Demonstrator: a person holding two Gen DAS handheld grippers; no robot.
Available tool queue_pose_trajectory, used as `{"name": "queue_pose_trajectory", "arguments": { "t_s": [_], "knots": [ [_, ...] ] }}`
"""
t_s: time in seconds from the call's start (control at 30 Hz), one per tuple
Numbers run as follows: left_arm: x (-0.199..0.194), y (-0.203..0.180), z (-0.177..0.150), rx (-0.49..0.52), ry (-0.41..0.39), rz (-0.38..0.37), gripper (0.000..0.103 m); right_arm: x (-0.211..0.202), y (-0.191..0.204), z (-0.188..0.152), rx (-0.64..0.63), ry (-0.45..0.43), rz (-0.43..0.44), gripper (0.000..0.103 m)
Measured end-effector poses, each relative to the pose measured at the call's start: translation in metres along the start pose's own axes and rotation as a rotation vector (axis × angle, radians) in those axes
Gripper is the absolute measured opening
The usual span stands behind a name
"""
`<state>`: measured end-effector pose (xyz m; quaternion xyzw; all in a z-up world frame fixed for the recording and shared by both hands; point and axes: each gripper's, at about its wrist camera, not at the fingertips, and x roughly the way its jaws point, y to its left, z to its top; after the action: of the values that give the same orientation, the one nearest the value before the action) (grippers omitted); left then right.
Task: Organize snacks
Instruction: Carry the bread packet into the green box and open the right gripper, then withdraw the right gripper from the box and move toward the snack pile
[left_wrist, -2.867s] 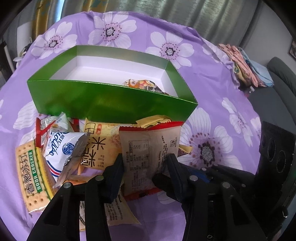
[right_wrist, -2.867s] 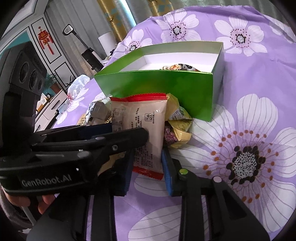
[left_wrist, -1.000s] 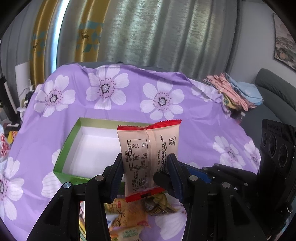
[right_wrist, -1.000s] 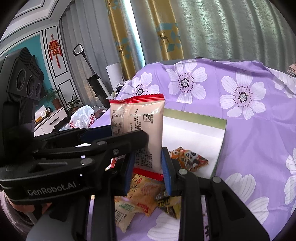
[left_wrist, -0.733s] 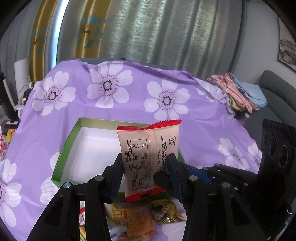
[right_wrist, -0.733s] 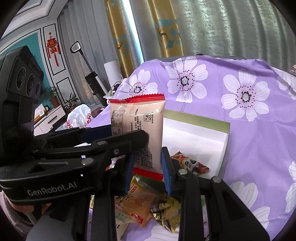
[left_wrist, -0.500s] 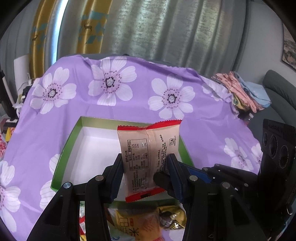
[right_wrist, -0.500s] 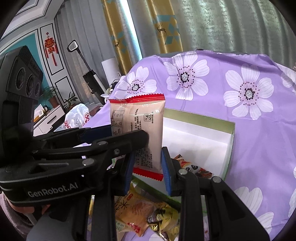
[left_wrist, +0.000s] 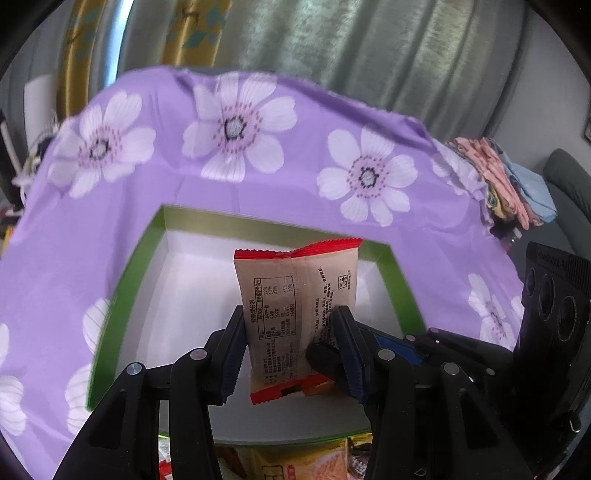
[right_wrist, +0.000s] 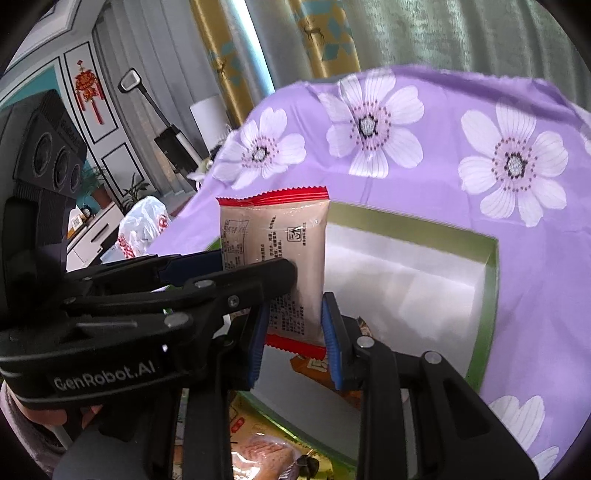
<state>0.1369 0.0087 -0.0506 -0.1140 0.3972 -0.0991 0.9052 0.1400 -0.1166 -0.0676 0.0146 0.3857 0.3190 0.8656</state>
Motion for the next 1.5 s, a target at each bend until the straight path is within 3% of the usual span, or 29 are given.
{"name": "queue_pose_trajectory", "arguments": {
  "t_s": [0.33, 0.83, 0.9, 0.97, 1.1, 1.17, 1.3, 1.37, 1.43, 1.5],
  "knots": [
    [0.019, 0.008, -0.007, -0.029, 0.049, -0.008, 0.047, 0.02, -0.007, -0.005, 0.017, 0.06, -0.008, 0.03],
    [0.02, 0.012, -0.009, -0.067, 0.073, 0.006, 0.047, 0.02, -0.005, -0.009, 0.013, 0.067, -0.028, 0.033],
    [0.018, 0.011, -0.009, -0.063, 0.071, 0.021, 0.051, 0.018, -0.004, -0.01, 0.009, 0.064, -0.034, 0.036],
    [0.016, 0.011, -0.01, -0.061, 0.072, 0.027, 0.066, 0.015, -0.001, -0.01, 0.006, 0.057, -0.032, 0.038],
    [0.009, 0.009, -0.011, -0.057, 0.059, 0.041, 0.071, 0.006, 0.006, -0.011, -0.02, 0.041, -0.049, 0.042],
    [0.003, 0.008, -0.012, -0.05, 0.048, 0.056, 0.078, 0.001, 0.01, -0.011, -0.03, 0.03, -0.059, 0.042],
    [-0.015, 0.004, -0.012, -0.035, 0.012, 0.086, 0.082, -0.015, 0.016, -0.012, -0.047, -0.006, -0.084, 0.052],
    [-0.023, 0.003, -0.013, -0.031, -0.003, 0.098, 0.091, -0.025, 0.02, -0.015, -0.053, -0.027, -0.101, 0.06],
    [-0.034, 0.001, -0.017, -0.028, -0.023, 0.103, 0.095, -0.037, 0.023, -0.019, -0.058, -0.057, -0.126, 0.073],
    [-0.043, 0.0, -0.022, -0.027, -0.033, 0.103, 0.097, -0.048, 0.025, -0.023, -0.063, -0.077, -0.147, 0.081]
  ]
}}
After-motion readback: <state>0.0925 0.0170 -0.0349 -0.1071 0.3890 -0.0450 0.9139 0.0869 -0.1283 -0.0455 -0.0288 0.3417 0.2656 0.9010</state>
